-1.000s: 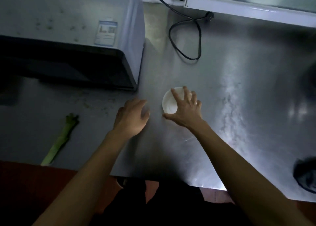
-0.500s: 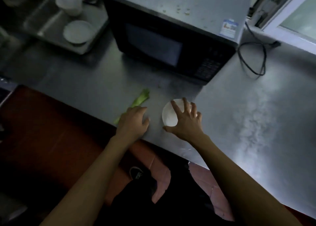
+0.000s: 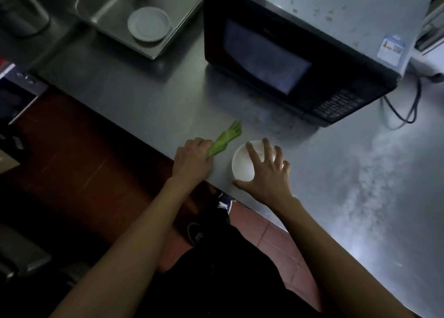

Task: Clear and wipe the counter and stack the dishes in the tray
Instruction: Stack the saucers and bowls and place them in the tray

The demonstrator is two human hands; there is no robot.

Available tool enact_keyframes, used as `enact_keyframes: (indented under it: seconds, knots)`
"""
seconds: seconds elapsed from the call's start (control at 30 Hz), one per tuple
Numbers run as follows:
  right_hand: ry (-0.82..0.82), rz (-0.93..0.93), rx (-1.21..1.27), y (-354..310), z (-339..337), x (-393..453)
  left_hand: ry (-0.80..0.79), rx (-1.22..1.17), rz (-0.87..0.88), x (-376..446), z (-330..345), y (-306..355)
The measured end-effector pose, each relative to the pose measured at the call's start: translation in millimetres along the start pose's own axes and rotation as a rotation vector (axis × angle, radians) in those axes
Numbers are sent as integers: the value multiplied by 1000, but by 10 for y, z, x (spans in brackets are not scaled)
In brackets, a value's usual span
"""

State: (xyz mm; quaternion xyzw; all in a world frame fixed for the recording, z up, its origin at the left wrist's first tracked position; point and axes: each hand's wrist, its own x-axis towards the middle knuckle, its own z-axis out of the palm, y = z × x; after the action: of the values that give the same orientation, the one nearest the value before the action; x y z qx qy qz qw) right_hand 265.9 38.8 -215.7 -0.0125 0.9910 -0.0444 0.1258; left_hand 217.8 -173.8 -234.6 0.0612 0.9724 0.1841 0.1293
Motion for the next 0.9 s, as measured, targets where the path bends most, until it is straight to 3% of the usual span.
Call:
enact_keyframes:
  seconds: [0.2,0.53,0.9]
  knots:
    - [-27,-7,58,54,136,195,-23,88,5,216,136,125]
    - [-60,-65,73,-74,-13,615,21,-64,-86,385,-92,-90]
    - [-39,-218,14,-1173,-214,1159,166,-132,-165,365,-857,-1044]
